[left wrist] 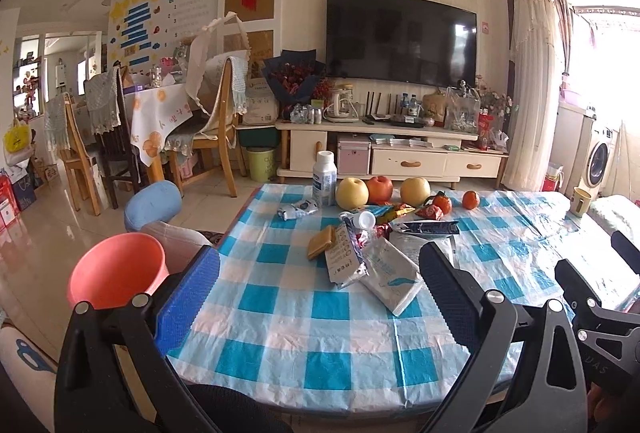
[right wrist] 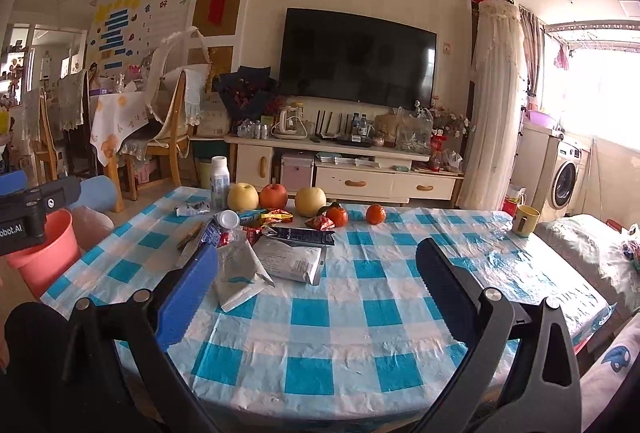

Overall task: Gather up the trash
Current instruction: 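Move both tools toward the trash items on the table, then grasp the white yogurt pouch with the left tool while the right tool grasps the blue milk carton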

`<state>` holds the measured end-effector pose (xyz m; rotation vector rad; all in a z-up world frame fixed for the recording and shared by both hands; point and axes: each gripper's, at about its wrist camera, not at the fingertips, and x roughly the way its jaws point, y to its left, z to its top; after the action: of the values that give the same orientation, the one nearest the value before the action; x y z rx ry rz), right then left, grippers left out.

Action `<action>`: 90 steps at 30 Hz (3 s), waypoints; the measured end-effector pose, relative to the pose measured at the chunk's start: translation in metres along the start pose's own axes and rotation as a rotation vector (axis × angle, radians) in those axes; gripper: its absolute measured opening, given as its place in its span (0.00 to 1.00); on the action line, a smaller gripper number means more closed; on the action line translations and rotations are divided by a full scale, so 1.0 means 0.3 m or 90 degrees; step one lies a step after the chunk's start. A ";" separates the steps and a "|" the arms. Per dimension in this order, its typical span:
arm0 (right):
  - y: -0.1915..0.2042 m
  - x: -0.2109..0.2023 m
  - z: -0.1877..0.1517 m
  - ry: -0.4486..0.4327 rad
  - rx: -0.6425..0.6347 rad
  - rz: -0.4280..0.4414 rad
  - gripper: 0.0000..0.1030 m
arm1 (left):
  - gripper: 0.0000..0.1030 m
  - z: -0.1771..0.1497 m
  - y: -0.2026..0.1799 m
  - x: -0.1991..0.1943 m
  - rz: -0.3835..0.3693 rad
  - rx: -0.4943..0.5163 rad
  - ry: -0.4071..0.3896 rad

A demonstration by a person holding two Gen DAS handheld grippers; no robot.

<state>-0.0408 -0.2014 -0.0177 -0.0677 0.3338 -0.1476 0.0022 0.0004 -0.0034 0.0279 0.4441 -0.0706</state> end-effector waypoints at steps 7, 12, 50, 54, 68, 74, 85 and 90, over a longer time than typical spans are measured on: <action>-0.003 -0.005 0.015 -0.007 -0.010 -0.008 0.97 | 0.95 -0.048 -0.031 0.053 -0.015 0.006 0.027; -0.015 0.001 0.017 -0.008 0.013 0.008 0.97 | 0.95 -0.056 -0.026 0.080 -0.010 0.017 0.061; -0.085 0.656 -0.114 0.225 0.131 0.174 0.97 | 0.95 -0.103 0.086 0.844 -0.145 -0.071 0.224; -0.057 0.753 -0.127 0.267 0.142 0.222 0.96 | 0.95 -0.071 0.128 0.957 -0.151 -0.113 0.241; 0.111 0.863 -0.146 0.323 0.130 0.369 0.81 | 0.95 0.104 0.298 1.278 -0.135 -0.125 0.204; 0.227 0.908 -0.121 0.320 0.143 0.460 0.81 | 0.95 0.154 0.220 1.449 -0.134 0.066 0.230; 0.365 0.999 -0.140 0.335 0.127 0.481 0.74 | 0.94 0.090 0.197 1.675 -0.128 0.140 0.311; 0.396 1.023 -0.137 0.331 0.117 0.486 0.74 | 0.68 0.093 0.198 1.689 -0.154 0.110 0.309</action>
<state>0.2480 -0.1335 -0.1659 0.2855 0.8384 0.5723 0.4747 0.0268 -0.1956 0.1637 0.9243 -0.3444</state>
